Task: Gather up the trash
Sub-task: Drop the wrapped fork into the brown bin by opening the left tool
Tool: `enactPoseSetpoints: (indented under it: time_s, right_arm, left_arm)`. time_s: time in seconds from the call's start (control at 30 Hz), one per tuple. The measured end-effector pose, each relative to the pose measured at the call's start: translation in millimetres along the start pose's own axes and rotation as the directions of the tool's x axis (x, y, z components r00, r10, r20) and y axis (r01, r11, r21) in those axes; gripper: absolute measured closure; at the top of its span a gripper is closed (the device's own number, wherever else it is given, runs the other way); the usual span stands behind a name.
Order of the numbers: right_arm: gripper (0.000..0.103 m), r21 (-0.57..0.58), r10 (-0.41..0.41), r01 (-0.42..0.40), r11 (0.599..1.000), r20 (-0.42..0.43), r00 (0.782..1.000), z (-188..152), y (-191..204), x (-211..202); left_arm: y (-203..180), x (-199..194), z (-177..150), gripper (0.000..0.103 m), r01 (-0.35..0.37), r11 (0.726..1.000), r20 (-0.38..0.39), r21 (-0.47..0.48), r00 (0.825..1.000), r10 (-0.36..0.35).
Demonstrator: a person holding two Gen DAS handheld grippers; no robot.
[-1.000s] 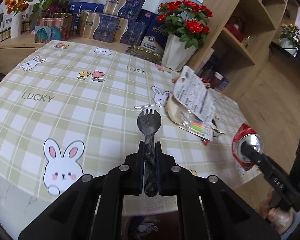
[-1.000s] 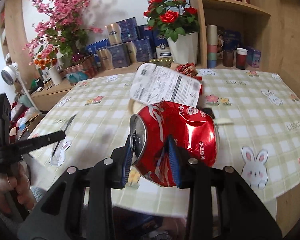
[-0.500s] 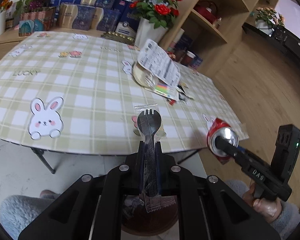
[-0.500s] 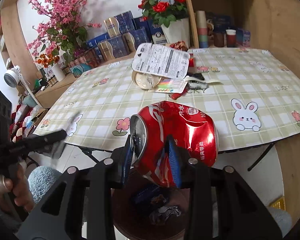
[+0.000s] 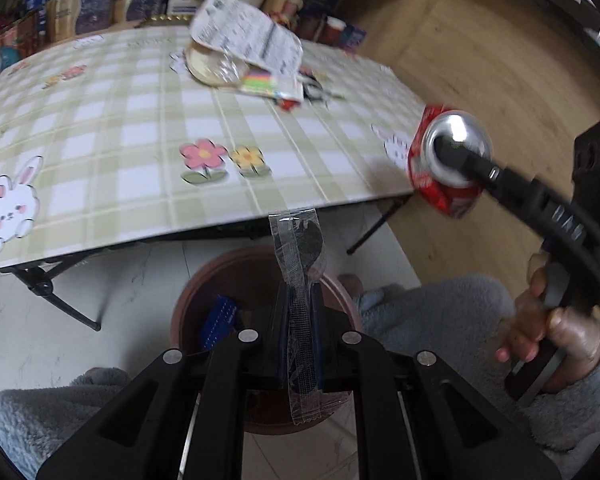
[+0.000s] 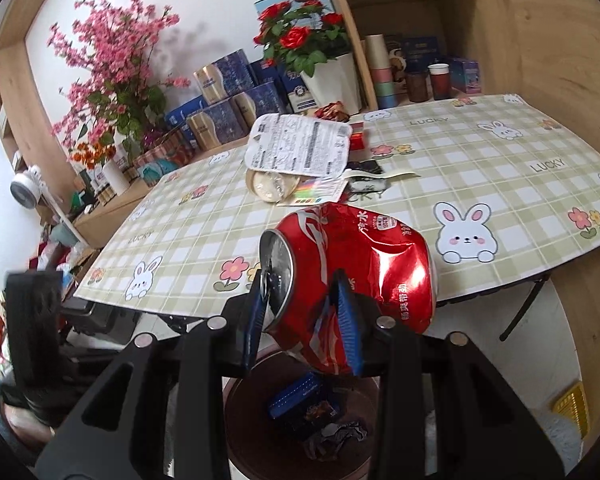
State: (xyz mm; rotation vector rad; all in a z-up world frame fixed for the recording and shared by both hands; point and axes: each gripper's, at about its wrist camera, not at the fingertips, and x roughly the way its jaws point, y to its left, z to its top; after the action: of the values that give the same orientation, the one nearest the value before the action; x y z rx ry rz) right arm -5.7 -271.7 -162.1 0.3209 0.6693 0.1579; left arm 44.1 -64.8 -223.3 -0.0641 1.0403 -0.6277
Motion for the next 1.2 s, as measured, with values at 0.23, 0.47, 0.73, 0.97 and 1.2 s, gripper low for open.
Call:
enactPoseSetpoints:
  time_s: [0.23, 0.47, 0.73, 0.97, 1.2]
  right_arm:
    - [0.067, 0.043, -0.013, 0.013, 0.999, 0.003, 1.000, -10, -20, -5]
    - [0.067, 0.055, -0.021, 0.021, 0.998, 0.002, 1.000, -15, -25, -6]
    - [0.067, 0.043, -0.010, 0.012, 0.999, -0.032, 0.999, -24, -17, 1]
    - [0.067, -0.016, -0.001, 0.000, 1.000, -0.083, 0.997, -35, 4, 12]
    - [0.067, -0.072, 0.012, -0.026, 0.997, -0.187, 0.982, -60, 23, 41]
  left_arm:
    - [-9, 36, -5, 0.093, 0.007, 1.000, -0.095, 0.017, 0.995, -0.005]
    - [-8, 38, -6, 0.040, 0.035, 0.999, -0.045, -0.021, 0.998, -0.036]
    - [11, -24, 5, 0.010, -0.070, 0.991, 0.172, -0.111, 0.981, 0.089]
    - [29, -79, 10, 0.006, -0.238, 0.956, 0.285, -0.172, 0.917, 0.279]
    - [50, -121, -5, 0.006, -0.370, 0.908, 0.365, -0.198, 0.832, 0.418]
